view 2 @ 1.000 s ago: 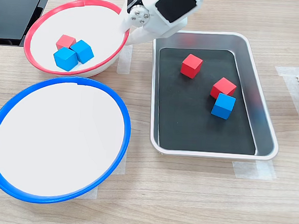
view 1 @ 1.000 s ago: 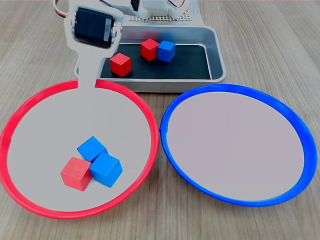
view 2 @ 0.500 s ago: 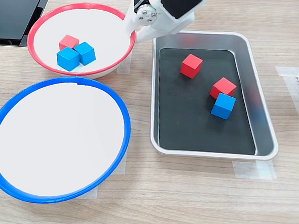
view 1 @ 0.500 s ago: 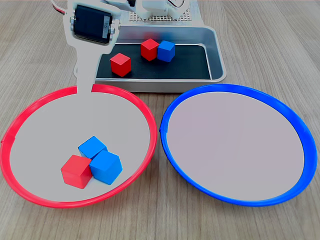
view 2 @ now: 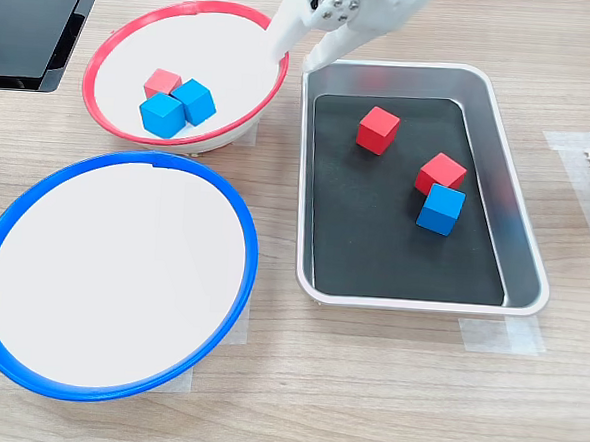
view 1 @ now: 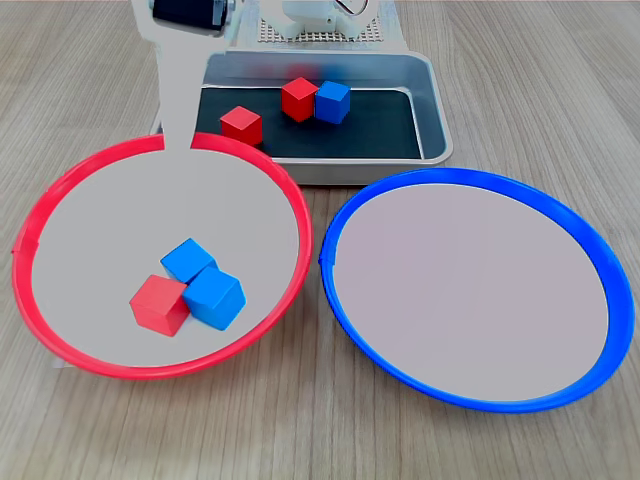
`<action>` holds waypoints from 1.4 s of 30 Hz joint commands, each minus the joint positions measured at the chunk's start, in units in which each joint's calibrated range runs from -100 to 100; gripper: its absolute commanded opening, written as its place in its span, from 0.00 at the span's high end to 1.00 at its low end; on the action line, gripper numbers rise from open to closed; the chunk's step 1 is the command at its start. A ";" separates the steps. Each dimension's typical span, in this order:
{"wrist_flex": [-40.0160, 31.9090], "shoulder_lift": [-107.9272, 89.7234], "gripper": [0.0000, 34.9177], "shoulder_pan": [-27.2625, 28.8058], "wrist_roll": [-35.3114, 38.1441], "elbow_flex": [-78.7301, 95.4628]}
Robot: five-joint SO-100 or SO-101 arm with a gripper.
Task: Resolve any anomalies and move all blocks to matching dishes
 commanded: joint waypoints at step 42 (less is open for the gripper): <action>-38.79 17.44 1.00 -3.23 -2.69 0.17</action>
